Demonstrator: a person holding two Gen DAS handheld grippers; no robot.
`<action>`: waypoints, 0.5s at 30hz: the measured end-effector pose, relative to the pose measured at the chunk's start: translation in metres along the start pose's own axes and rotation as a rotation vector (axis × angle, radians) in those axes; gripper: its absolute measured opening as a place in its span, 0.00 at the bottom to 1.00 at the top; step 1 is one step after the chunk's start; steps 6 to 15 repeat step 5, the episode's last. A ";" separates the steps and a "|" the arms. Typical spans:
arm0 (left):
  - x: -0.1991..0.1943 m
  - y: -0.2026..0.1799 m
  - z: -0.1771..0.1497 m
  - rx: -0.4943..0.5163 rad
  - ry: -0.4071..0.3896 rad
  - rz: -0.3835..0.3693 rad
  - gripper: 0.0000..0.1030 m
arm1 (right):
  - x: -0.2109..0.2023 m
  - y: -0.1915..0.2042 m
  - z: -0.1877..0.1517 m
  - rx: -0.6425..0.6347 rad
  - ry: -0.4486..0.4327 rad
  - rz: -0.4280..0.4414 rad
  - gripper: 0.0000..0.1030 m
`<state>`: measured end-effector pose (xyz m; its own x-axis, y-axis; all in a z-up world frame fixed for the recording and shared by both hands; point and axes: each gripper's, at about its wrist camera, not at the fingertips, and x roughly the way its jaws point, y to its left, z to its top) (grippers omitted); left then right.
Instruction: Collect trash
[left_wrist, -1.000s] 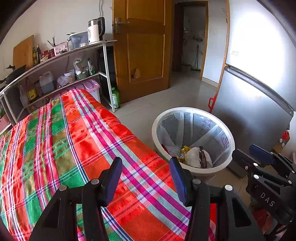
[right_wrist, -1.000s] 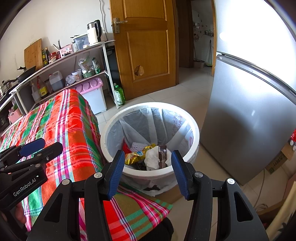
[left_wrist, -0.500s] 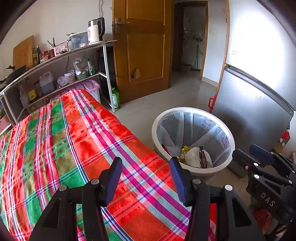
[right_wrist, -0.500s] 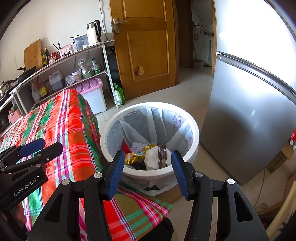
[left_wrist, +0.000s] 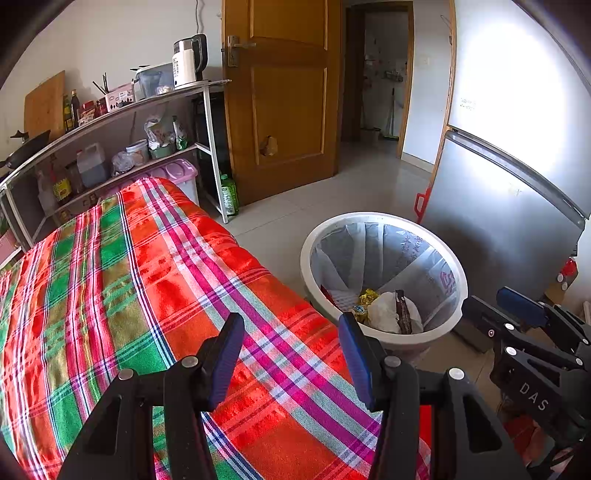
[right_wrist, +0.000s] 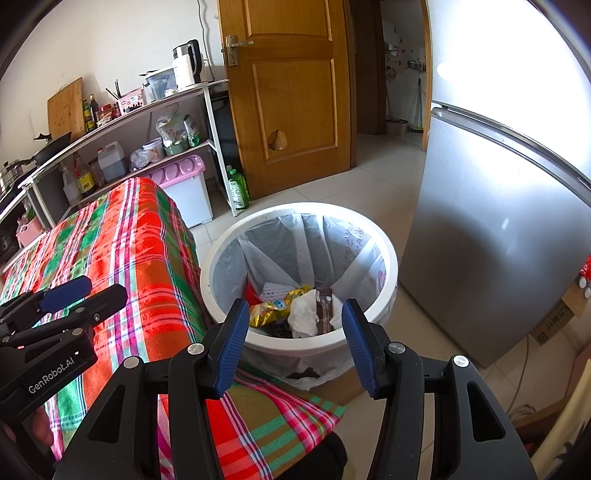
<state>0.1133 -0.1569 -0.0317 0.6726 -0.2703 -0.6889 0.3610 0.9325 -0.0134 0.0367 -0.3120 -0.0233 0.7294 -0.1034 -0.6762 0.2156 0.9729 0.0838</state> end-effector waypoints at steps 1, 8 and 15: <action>0.000 0.000 0.000 0.000 0.000 0.001 0.51 | 0.000 0.000 0.000 0.000 -0.001 -0.001 0.51; 0.000 0.000 0.000 -0.001 0.002 0.003 0.51 | 0.000 0.000 0.000 0.001 -0.001 -0.001 0.51; 0.000 0.000 0.000 -0.001 0.002 0.003 0.51 | 0.000 0.000 0.000 0.001 -0.001 -0.001 0.51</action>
